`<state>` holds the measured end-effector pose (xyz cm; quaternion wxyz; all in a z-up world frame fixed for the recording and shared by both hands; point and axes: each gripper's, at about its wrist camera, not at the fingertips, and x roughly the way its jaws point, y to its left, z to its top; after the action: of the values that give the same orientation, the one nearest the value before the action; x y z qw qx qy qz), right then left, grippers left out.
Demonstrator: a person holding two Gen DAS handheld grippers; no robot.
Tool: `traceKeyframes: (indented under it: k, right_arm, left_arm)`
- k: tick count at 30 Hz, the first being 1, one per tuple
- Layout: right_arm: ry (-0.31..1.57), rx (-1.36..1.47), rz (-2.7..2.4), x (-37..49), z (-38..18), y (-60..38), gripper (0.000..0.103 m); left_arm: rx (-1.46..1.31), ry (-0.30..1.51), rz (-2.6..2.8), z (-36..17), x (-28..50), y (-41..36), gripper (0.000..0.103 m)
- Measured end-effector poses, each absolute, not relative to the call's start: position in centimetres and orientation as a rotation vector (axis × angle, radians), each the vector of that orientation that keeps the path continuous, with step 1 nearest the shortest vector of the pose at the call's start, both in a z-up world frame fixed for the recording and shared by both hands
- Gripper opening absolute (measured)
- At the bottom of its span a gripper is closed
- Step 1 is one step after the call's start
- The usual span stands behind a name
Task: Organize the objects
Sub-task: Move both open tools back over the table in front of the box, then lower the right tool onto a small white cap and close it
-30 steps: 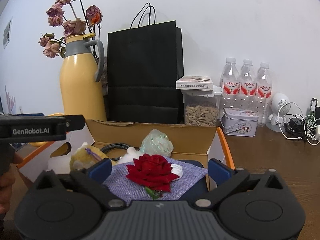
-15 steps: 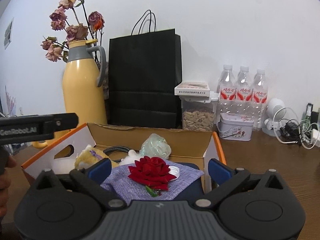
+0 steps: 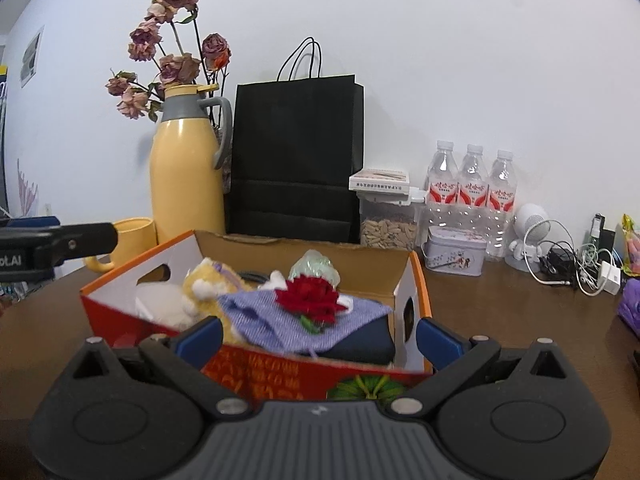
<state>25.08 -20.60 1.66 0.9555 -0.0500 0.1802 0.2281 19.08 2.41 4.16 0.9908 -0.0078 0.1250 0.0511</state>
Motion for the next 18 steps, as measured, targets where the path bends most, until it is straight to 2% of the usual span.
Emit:
traceKeyframes:
  k: [18]
  right_arm:
    - [0.465, -0.150, 0.491, 19.5, -1.7, -20.8, 0.103]
  left_arm:
    - [-0.038, 0.449, 0.189, 0.4, 13.3, 6.2, 0.103]
